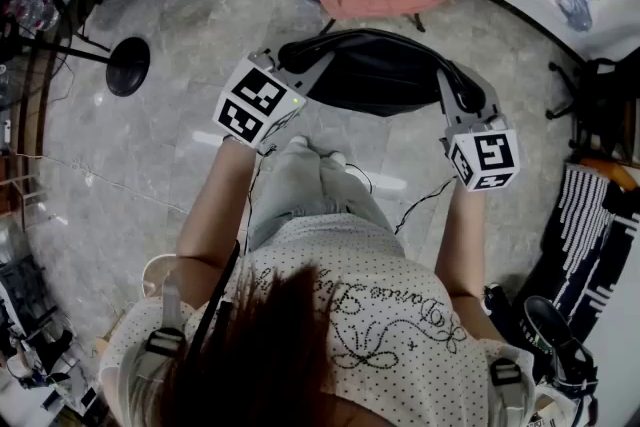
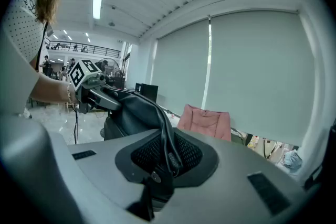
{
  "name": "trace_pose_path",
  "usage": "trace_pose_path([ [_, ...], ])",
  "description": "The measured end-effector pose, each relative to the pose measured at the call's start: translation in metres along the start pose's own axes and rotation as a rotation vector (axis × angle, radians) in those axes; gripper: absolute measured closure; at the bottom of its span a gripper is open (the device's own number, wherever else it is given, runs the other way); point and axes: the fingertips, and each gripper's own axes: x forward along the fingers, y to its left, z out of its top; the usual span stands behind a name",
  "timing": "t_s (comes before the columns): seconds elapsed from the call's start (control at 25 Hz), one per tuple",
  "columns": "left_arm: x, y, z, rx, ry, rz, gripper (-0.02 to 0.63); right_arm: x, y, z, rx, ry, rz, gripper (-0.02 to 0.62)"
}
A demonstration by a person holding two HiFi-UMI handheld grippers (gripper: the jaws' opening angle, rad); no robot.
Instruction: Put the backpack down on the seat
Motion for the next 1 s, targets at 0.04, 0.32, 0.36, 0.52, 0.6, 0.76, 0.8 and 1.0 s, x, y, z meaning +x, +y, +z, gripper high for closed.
trace_pose_path([
  [0.04, 0.001, -0.001, 0.001, -0.002, 0.0, -0.001, 0.568, -0.001, -0.002, 0.0, -0.002, 0.002, -0.001, 0.537],
  [0.32, 0.005, 0.002, 0.005, -0.006, -0.007, 0.017, 0.568, -0.001, -0.006, 0.001, 0.038, -0.018, 0.058, 0.532],
  [0.36, 0.005, 0.002, 0.005, -0.003, -0.009, 0.019, 0.568, -0.001, -0.007, 0.002, 0.042, -0.023, 0.067, 0.532],
  [0.52, 0.004, -0.001, 0.007, 0.005, -0.017, 0.016, 0.571, -0.001, -0.008, 0.001, 0.048, -0.035, 0.081, 0.534],
  [0.6, 0.002, 0.002, 0.007, 0.005, -0.018, 0.016, 0.571, 0.003, -0.008, 0.003, 0.045, -0.04, 0.083, 0.534],
  [0.76, -0.001, 0.009, 0.01, 0.006, -0.015, 0.032, 0.571, 0.01, -0.009, 0.01, 0.04, -0.052, 0.093, 0.534],
  [0.8, -0.001, 0.012, 0.011, 0.009, -0.015, 0.036, 0.571, 0.012, -0.01, 0.012, 0.04, -0.056, 0.094, 0.534],
  [1.0, 0.005, 0.031, 0.015, 0.017, -0.022, 0.042, 0.571, 0.029, -0.016, 0.017, 0.041, -0.059, 0.091, 0.534],
])
